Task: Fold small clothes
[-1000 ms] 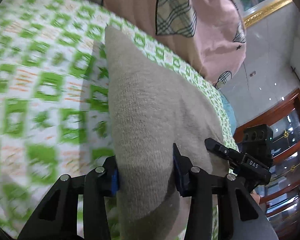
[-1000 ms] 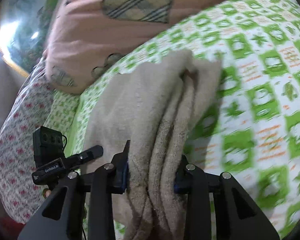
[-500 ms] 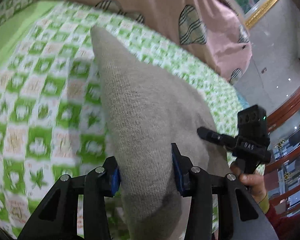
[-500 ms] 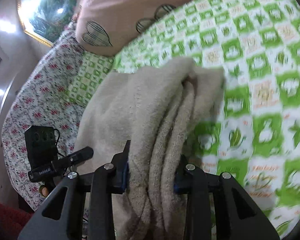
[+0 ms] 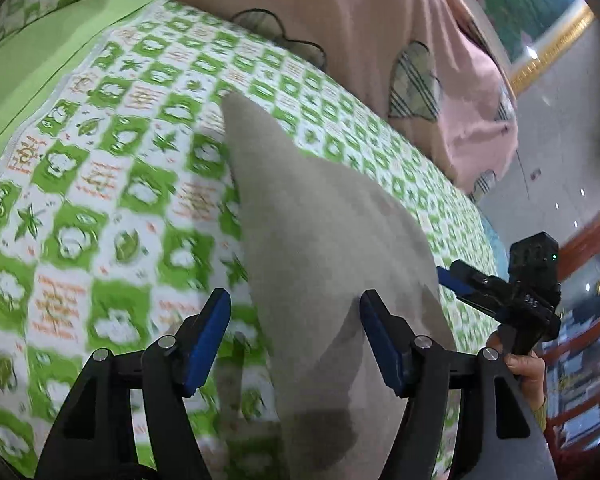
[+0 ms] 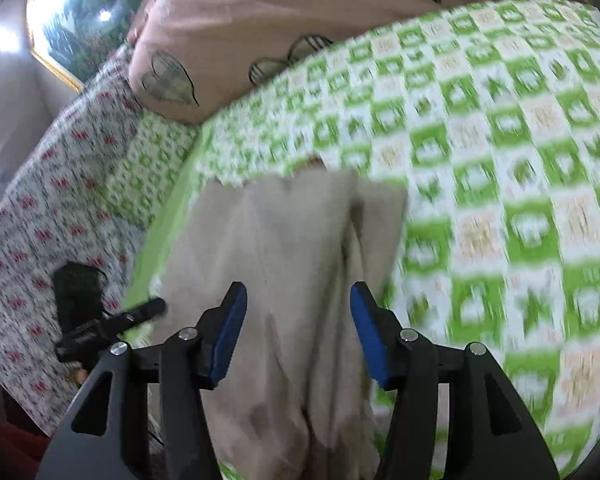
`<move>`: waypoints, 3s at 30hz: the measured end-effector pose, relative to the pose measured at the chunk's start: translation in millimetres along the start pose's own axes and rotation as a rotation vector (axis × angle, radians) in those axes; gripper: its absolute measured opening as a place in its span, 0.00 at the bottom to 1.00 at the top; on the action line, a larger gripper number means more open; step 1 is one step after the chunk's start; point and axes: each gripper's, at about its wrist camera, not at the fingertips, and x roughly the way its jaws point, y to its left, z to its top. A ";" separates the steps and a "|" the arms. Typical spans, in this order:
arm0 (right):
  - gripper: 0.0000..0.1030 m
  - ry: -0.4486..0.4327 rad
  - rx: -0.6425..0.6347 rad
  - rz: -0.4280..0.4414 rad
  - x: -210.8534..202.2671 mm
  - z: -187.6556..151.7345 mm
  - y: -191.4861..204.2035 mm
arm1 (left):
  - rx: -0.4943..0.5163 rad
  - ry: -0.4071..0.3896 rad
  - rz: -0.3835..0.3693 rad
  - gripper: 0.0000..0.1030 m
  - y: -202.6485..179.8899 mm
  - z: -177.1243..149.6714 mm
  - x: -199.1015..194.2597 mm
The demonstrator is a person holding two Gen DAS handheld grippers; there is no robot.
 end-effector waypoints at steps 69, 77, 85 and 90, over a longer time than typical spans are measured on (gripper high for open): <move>0.23 0.102 -0.119 -0.274 -30.3 -122.9 -4.4 | 0.196 0.080 0.251 0.19 -40.3 -152.0 -50.1; 0.27 -0.029 -0.083 -0.243 -66.1 -93.2 17.1 | 0.292 -0.056 0.122 0.20 -70.9 -97.4 -77.5; 0.27 0.016 -0.161 -0.175 6.3 -46.6 41.2 | 0.315 -0.022 0.140 0.16 -71.3 -40.6 -7.0; 0.04 0.087 -0.158 -0.270 37.0 -43.7 7.0 | 0.286 0.007 0.148 0.17 -52.4 -43.9 18.6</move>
